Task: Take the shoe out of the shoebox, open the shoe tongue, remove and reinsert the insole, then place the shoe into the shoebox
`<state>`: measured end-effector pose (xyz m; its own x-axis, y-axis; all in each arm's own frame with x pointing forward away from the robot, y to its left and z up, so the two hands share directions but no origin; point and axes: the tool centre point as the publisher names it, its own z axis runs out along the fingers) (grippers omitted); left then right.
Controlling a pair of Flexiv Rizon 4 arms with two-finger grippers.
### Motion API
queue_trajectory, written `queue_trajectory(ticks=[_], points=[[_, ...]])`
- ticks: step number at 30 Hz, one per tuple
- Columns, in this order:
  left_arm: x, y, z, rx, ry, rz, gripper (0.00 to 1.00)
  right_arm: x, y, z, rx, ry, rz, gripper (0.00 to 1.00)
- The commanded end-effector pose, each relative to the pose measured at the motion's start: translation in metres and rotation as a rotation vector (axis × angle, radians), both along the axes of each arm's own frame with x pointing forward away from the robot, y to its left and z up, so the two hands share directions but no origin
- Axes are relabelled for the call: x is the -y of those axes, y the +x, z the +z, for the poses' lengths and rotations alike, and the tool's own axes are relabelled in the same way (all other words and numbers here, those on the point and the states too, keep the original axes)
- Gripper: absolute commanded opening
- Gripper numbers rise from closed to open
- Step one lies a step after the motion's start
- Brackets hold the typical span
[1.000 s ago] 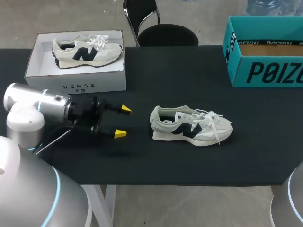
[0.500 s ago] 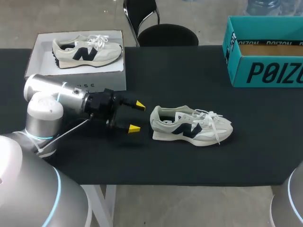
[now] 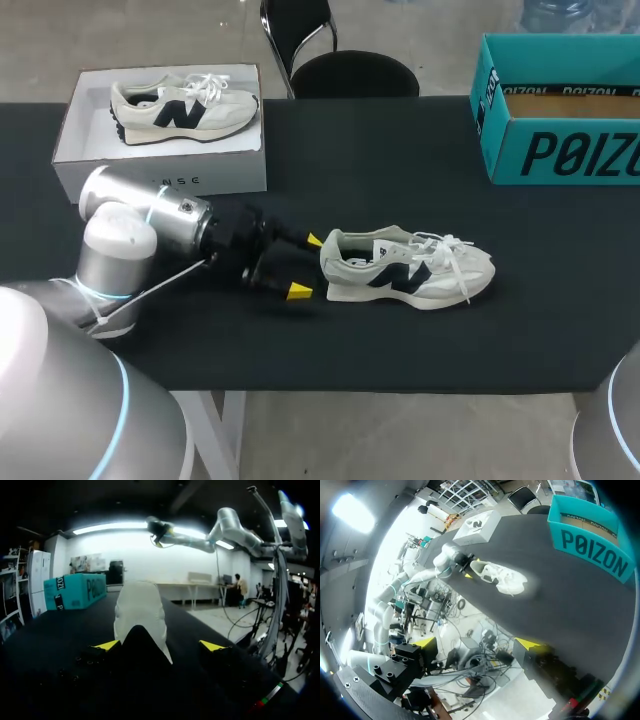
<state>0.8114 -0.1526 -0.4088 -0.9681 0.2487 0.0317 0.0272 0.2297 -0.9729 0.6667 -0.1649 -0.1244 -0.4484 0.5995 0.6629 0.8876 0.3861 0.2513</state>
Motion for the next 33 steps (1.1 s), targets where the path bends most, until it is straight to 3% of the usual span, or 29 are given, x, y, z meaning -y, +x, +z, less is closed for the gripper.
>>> queue_trajectory(ticks=[1, 9, 18, 33], points=[[0.000, -0.003, -0.004, 0.012, 0.002, 0.038, 1.00, 0.000, 0.000, -0.001, 0.000, -0.002, 0.000, 1.00], [0.002, 0.007, 0.005, 0.061, -0.014, 0.170, 1.00, 0.000, 0.000, -0.001, 0.000, -0.002, 0.000, 1.00], [0.017, -0.005, -0.002, 0.082, 0.000, 0.156, 1.00, 0.000, 0.000, -0.001, 0.000, -0.002, 0.000, 1.00], [0.018, 0.016, -0.011, 0.109, 0.000, 0.208, 1.00, 0.000, 0.000, -0.001, 0.000, -0.002, 0.000, 1.00]])
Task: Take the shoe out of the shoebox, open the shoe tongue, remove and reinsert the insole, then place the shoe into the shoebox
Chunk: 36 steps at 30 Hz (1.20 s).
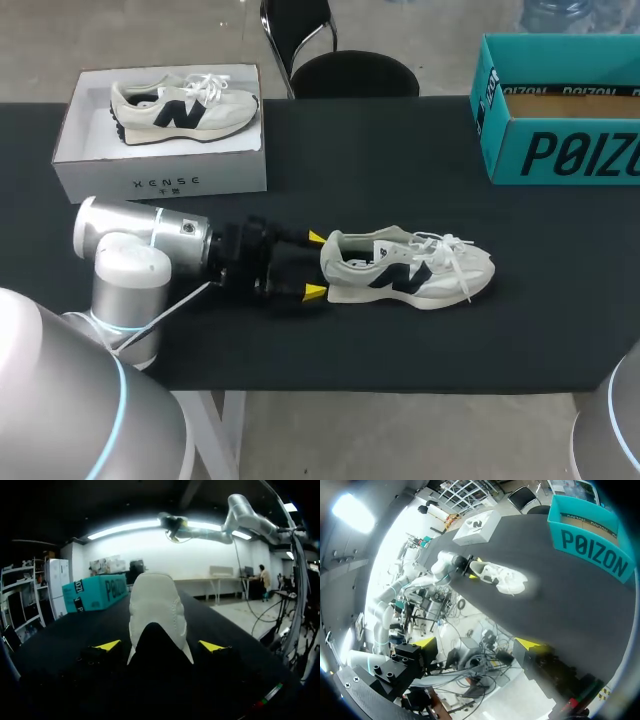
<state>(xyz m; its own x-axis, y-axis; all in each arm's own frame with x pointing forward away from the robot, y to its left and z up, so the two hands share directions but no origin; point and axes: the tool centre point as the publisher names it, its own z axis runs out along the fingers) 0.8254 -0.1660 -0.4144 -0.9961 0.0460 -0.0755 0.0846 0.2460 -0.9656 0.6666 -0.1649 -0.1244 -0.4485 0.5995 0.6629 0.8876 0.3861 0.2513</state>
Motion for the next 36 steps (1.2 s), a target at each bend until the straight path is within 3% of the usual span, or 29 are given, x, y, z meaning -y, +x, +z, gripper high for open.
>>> queue_trajectory(ticks=[1, 10, 23, 24, 25, 36], points=[[0.006, 0.002, -0.006, -0.001, -0.005, 0.001, 1.00, 0.000, 0.000, -0.001, 0.000, -0.002, 0.000, 1.00], [0.013, -0.002, -0.020, -0.017, 0.005, -0.011, 1.00, 0.000, 0.000, -0.001, 0.000, -0.002, 0.000, 1.00], [0.022, 0.006, -0.023, -0.024, -0.003, -0.009, 1.00, 0.000, 0.000, -0.001, 0.000, -0.002, 0.000, 1.00], [0.023, 0.006, -0.023, -0.030, 0.013, 0.005, 0.96, 0.000, 0.000, -0.001, 0.000, -0.002, 0.000, 1.00], [0.023, 0.007, -0.024, -0.047, 0.011, 0.008, 0.00, 0.000, 0.000, -0.001, 0.000, -0.002, 0.000, 1.00], [0.024, 0.008, -0.025, -0.067, 0.030, 0.007, 0.00, 0.000, 0.000, -0.001, 0.000, -0.002, 0.000, 1.00]])
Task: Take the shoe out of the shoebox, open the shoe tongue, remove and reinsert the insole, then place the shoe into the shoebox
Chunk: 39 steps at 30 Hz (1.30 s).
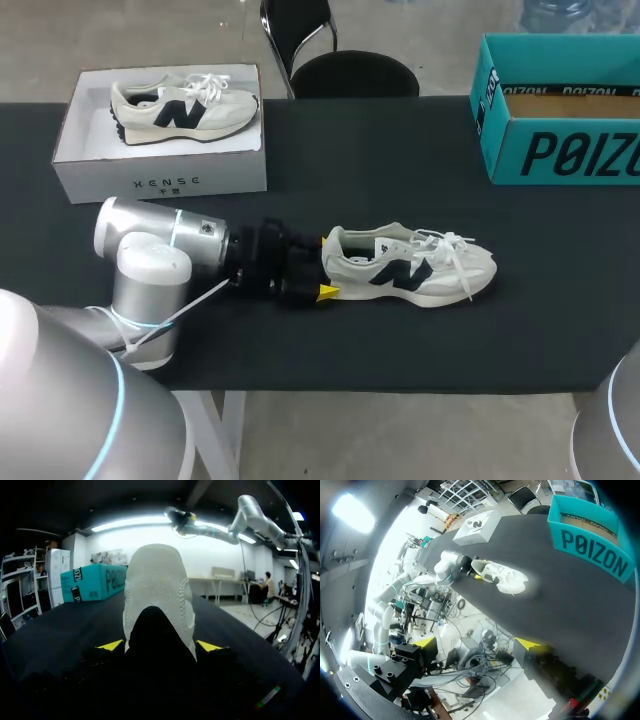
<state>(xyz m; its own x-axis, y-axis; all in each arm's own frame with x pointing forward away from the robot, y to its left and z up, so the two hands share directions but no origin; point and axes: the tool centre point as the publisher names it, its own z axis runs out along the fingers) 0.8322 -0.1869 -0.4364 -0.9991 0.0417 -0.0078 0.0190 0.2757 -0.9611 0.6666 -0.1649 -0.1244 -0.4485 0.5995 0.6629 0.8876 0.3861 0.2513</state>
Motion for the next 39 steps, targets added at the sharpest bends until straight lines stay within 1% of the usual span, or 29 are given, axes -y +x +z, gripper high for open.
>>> queue_trajectory(ticks=[1, 14, 16, 19, 21, 24, 26, 27, 28, 30, 31, 32, 36, 39], points=[[0.003, 0.001, -0.003, 0.000, 0.000, 0.002, 0.00, 0.000, 0.000, -0.001, 0.000, -0.002, 0.000, 1.00], [0.003, 0.001, -0.003, 0.000, 0.000, 0.002, 0.00, 0.000, 0.000, -0.001, 0.000, -0.002, 0.000, 1.00], [0.003, 0.001, -0.003, 0.000, 0.000, 0.002, 0.00, -0.026, 0.007, 0.011, -0.004, -0.124, -0.001, 1.00], [0.003, 0.001, -0.003, 0.000, 0.000, 0.002, 0.00, -0.061, 0.014, 0.021, -0.009, -0.268, -0.079, 1.00], [0.003, 0.001, -0.003, 0.000, 0.000, 0.002, 0.00, -0.082, 0.016, 0.024, -0.003, -0.319, -0.147, 1.00], [0.003, 0.001, -0.003, 0.000, 0.000, 0.002, 0.00, -0.113, 0.013, 0.024, 0.003, -0.362, -0.264, 1.00], [0.003, 0.001, -0.003, 0.000, 0.000, 0.002, 0.00, -0.134, 0.011, 0.019, 0.011, -0.425, -0.335, 1.00], [0.003, 0.001, -0.003, 0.000, 0.000, 0.002, 0.00, -0.141, 0.010, 0.017, 0.019, -0.430, -0.351, 1.00], [0.003, 0.001, -0.003, 0.000, 0.000, 0.002, 0.00, -0.153, 0.007, 0.012, 0.028, -0.446, -0.385, 1.00], [0.003, 0.001, -0.003, 0.000, 0.000, 0.002, 0.00, -0.171, 0.006, 0.006, 0.043, -0.473, -0.419, 1.00], [0.003, 0.001, -0.003, 0.000, 0.000, 0.002, 0.00, -0.176, 0.006, 0.004, 0.050, -0.488, -0.425, 1.00], [0.003, 0.001, -0.003, 0.000, 0.000, 0.002, 0.00, -0.185, 0.007, -0.002, 0.052, -0.522, -0.437, 1.00], [0.003, 0.001, -0.003, 0.000, 0.000, 0.002, 0.00, -0.208, 0.012, -0.017, 0.063, -0.545, -0.462, 1.00], [0.003, 0.001, -0.003, 0.000, 0.000, 0.002, 0.00, -0.226, 0.023, -0.036, 0.057, -0.589, -0.444, 1.00]])
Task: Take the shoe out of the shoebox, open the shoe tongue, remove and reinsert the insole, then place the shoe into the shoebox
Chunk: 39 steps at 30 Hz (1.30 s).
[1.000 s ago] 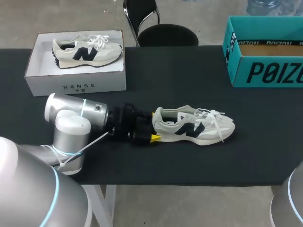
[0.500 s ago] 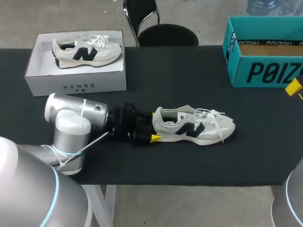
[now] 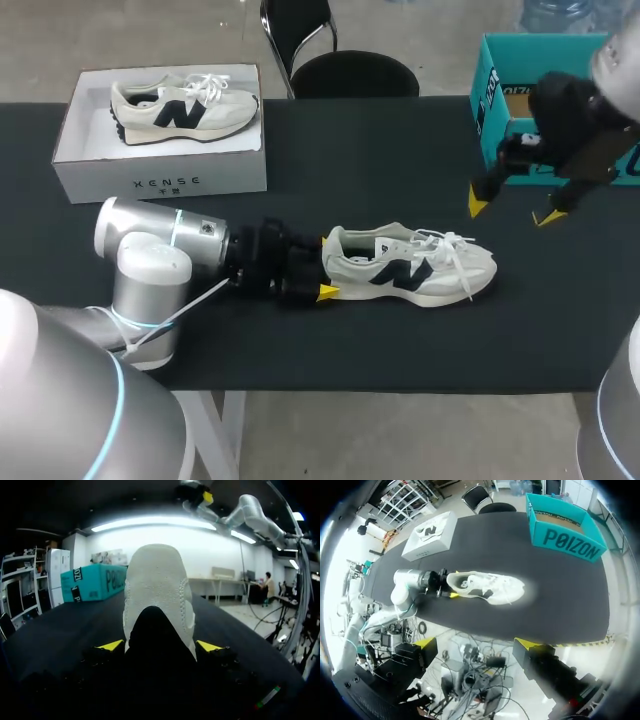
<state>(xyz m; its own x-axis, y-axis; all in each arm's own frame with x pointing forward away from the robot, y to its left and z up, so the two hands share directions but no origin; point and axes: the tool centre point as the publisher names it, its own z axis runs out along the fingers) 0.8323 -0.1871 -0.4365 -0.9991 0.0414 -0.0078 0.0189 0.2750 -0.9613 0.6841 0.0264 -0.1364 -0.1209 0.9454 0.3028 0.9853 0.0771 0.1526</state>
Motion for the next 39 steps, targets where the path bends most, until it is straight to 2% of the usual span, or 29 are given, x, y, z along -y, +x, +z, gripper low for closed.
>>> queue_trajectory(ticks=[1, 3, 4, 19, 21, 24, 29, 34, 39], points=[[0.003, 0.001, -0.003, 0.000, 0.000, 0.001, 0.00, -0.040, 0.011, -0.032, 0.010, -0.165, -0.014, 1.00], [0.003, 0.001, -0.003, 0.000, 0.000, 0.001, 0.00, -0.051, 0.021, -0.049, -0.049, -0.239, -0.001, 1.00], [0.003, 0.001, -0.003, 0.000, 0.000, 0.001, 0.00, -0.057, 0.025, -0.058, -0.069, -0.206, 0.049, 1.00], [0.003, 0.001, -0.003, 0.000, 0.000, 0.001, 0.00, -0.057, 0.025, -0.058, -0.069, -0.206, 0.049, 1.00], [0.003, 0.001, -0.003, 0.000, 0.000, 0.001, 0.00, -0.060, 0.029, -0.059, -0.152, -0.309, -0.016, 1.00], [0.003, 0.001, -0.003, 0.000, 0.000, 0.001, 0.00, -0.070, 0.036, -0.065, -0.226, -0.417, -0.099, 1.00], [0.003, 0.001, -0.003, 0.000, 0.000, 0.001, 0.00, -0.088, 0.053, -0.084, -0.290, -0.550, -0.175, 1.00], [0.003, 0.001, -0.003, 0.000, 0.000, 0.001, 0.00, -0.104, 0.064, -0.099, -0.264, -0.583, -0.240, 1.00], [0.003, 0.001, -0.003, 0.000, 0.000, 0.001, 0.00, -0.110, 0.065, -0.107, -0.220, -0.585, -0.319, 1.00]])
